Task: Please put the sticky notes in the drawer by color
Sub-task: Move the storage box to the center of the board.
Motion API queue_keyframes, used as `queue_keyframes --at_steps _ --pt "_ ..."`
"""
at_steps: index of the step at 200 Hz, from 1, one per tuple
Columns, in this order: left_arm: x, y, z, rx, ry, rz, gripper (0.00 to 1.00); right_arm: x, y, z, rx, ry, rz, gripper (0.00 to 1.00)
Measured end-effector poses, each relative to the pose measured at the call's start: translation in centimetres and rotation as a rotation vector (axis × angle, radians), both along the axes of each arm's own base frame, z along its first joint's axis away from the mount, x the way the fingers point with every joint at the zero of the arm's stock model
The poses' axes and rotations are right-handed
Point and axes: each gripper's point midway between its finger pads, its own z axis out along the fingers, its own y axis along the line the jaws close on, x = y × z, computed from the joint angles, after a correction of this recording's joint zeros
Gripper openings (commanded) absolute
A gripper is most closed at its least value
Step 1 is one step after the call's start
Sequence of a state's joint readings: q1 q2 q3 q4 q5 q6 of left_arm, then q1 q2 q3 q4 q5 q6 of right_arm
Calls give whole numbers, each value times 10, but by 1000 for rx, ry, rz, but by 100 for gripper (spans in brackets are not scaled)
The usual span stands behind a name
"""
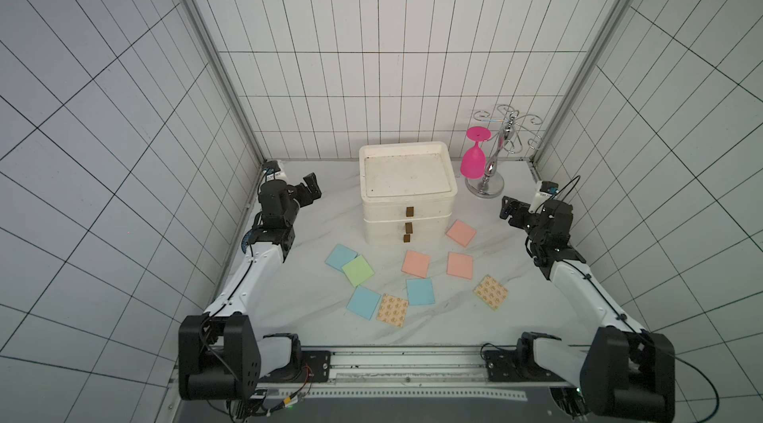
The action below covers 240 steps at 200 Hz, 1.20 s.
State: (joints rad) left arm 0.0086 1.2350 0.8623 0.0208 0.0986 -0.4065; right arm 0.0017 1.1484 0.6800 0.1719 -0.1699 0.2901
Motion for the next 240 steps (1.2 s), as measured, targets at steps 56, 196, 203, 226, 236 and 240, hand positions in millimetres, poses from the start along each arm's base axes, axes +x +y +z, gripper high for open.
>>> queue_keyframes --at_steps 56,196,203,226,236,240 --pt "-56 -95 -2 -247 210 -355 99 -29 92 -34 158 212 276 89" --pt "-44 -154 -40 -290 456 -488 99 0 216 -35 173 270 507 81" --pt "-39 -153 -42 -289 460 -480 99 1 222 -33 173 264 518 81" --pt "-22 -149 -47 -299 474 -448 99 4 235 -29 167 255 532 81" --pt "-13 -147 -50 -309 482 -432 99 6 239 -30 163 252 534 81" --pt "-10 -146 -50 -314 485 -428 99 7 240 -30 161 251 535 82"
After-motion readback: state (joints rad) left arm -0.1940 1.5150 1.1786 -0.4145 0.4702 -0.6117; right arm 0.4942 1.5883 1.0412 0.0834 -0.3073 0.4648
